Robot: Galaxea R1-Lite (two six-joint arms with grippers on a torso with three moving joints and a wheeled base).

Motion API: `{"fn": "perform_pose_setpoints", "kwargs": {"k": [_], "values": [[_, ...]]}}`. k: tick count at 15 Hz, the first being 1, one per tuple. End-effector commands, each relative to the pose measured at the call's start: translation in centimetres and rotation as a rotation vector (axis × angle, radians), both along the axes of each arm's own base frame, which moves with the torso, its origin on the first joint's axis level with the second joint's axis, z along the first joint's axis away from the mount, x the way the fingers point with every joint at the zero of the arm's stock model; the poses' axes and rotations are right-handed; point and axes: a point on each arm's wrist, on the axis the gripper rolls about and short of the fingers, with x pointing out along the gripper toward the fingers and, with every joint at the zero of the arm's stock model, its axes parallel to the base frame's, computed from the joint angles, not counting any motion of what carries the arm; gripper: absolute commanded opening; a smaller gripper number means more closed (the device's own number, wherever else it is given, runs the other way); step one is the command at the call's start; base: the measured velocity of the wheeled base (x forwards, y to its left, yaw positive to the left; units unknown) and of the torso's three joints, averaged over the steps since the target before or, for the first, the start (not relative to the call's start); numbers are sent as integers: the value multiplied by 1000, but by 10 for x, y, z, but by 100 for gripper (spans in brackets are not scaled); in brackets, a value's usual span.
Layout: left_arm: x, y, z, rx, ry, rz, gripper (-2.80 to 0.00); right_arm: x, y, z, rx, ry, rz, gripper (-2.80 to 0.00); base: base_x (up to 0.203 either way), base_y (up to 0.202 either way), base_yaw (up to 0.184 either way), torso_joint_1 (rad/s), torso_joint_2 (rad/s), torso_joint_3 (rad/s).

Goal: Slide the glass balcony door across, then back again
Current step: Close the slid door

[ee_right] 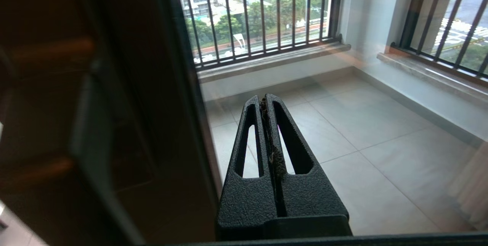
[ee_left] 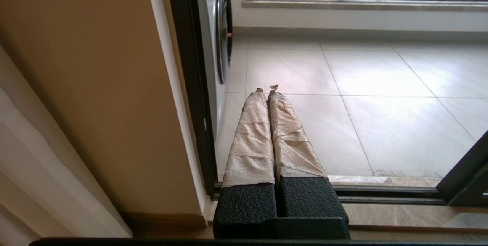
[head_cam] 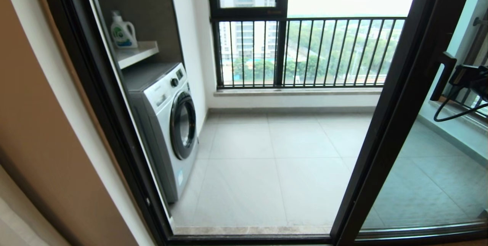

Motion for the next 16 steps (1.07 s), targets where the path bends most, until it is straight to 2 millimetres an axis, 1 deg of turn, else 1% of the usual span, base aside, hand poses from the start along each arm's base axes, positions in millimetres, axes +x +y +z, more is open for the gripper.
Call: {"fn": "perform_pose_setpoints", "kwargs": {"k": [1, 10, 16], "values": [[0, 0, 0, -1, 1, 0, -280, 6, 11, 1, -1, -6, 8, -280, 0, 0, 0, 0, 0, 0], [0, 0, 0, -1, 1, 0, -280, 14, 36, 3, -4, -15, 66, -280, 0, 0, 0, 0, 0, 0], [0, 0, 0, -1, 1, 0, -280, 14, 47, 7, -9, -20, 90, -280, 0, 0, 0, 0, 0, 0]]}}
